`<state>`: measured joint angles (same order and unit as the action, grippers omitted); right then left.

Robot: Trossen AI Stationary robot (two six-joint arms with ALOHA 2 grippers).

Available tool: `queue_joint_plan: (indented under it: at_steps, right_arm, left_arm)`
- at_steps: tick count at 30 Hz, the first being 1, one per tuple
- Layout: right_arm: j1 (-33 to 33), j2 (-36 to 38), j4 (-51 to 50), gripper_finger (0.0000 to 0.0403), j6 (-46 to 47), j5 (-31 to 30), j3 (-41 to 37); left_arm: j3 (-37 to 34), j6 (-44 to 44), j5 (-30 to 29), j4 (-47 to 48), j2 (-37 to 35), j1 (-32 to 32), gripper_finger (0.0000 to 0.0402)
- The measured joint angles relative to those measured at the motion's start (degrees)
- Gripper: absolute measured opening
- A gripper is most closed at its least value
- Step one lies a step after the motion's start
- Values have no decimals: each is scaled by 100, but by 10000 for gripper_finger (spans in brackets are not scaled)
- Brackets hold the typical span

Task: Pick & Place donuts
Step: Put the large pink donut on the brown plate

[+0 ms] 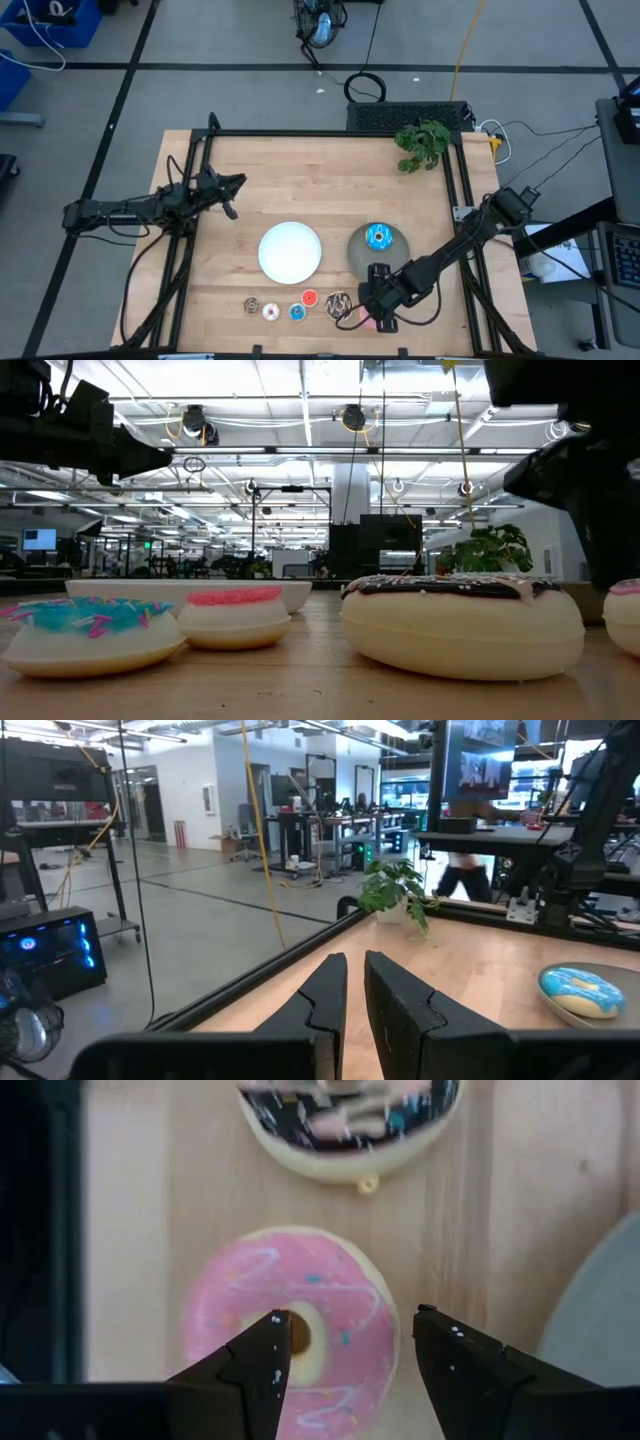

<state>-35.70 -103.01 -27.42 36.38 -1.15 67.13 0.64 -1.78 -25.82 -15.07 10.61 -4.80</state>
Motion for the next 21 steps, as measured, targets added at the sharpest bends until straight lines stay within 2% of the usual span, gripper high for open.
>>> queue_joint_plan:
  at_steps: [21]
  right_arm:
    - [-4, -543, -90, 195, -221, 173, 35]
  left_arm:
    - [0, 13, -2, 7, 0, 1, 44]
